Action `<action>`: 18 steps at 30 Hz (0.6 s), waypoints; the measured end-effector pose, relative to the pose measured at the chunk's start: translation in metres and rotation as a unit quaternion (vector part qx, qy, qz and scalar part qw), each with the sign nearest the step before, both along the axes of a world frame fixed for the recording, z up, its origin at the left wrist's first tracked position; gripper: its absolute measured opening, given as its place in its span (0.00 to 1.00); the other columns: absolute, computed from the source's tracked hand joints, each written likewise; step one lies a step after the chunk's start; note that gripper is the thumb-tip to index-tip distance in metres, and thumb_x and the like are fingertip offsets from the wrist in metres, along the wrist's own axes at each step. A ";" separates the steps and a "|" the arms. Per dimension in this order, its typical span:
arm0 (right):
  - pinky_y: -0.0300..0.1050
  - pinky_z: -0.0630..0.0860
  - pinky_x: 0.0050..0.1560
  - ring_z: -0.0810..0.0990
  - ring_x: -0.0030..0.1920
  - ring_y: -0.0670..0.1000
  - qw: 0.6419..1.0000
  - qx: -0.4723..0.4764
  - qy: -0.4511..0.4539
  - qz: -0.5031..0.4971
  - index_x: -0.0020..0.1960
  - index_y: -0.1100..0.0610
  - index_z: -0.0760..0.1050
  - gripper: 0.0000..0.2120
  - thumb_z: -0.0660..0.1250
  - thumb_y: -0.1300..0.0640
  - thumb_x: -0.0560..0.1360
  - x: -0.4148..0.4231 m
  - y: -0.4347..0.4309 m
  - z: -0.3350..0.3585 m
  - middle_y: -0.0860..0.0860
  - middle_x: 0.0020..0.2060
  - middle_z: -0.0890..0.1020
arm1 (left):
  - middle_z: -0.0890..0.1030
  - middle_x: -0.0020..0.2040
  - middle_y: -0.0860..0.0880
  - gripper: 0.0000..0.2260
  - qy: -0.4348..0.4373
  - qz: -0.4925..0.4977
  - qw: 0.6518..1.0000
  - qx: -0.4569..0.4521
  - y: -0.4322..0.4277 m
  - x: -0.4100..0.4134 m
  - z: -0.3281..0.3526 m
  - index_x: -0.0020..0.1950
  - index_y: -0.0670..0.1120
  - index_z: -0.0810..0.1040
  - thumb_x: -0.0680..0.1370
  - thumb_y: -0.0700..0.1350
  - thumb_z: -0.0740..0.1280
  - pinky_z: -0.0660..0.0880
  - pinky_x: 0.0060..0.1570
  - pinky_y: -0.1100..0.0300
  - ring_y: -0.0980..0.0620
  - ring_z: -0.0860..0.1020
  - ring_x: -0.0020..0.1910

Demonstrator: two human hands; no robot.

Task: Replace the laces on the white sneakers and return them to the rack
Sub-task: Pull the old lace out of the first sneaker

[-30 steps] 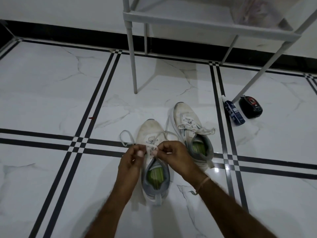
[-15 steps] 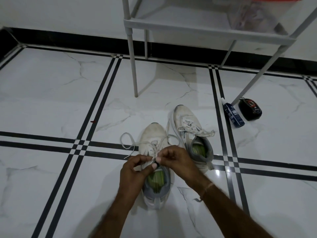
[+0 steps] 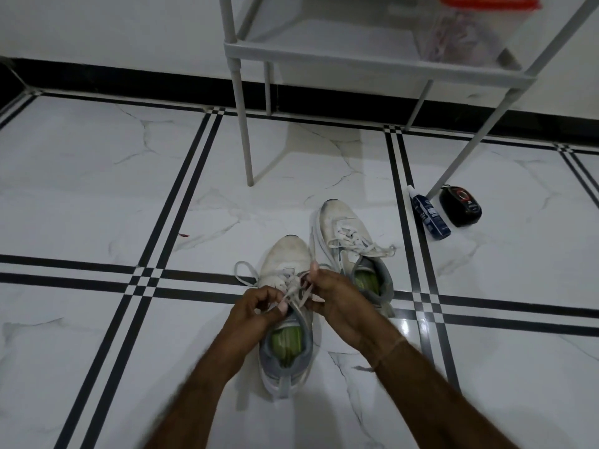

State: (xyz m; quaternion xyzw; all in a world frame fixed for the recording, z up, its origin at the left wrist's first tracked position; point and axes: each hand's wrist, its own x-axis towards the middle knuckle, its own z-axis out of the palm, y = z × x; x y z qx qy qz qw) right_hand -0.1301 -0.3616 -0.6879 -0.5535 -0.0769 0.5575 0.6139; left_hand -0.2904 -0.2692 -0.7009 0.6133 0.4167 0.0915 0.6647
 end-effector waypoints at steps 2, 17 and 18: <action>0.56 0.73 0.58 0.79 0.50 0.53 0.999 -0.020 0.033 -0.028 0.42 0.54 0.79 0.13 0.66 0.47 0.80 0.005 0.001 0.005 0.52 0.43 0.82 | 0.85 0.50 0.49 0.08 -0.045 0.026 0.993 -0.103 0.002 0.000 0.008 0.48 0.47 0.84 0.82 0.46 0.66 0.73 0.56 0.56 0.50 0.80 0.54; 0.48 0.81 0.53 0.84 0.50 0.53 0.987 0.011 -0.041 -0.157 0.57 0.56 0.74 0.05 0.61 0.57 0.84 0.069 -0.019 0.022 0.59 0.52 0.84 | 0.73 0.70 0.43 0.21 -0.015 0.519 0.826 -0.220 0.054 -0.040 -0.029 0.71 0.45 0.69 0.81 0.50 0.69 0.76 0.62 0.51 0.48 0.78 0.58; 0.47 0.79 0.51 0.83 0.49 0.54 0.983 -0.059 -0.151 -0.085 0.56 0.56 0.74 0.03 0.64 0.58 0.83 0.064 -0.018 0.020 0.60 0.53 0.82 | 0.69 0.72 0.40 0.30 0.064 0.491 0.856 -0.147 0.045 -0.031 -0.025 0.74 0.43 0.65 0.77 0.51 0.74 0.76 0.63 0.46 0.43 0.76 0.62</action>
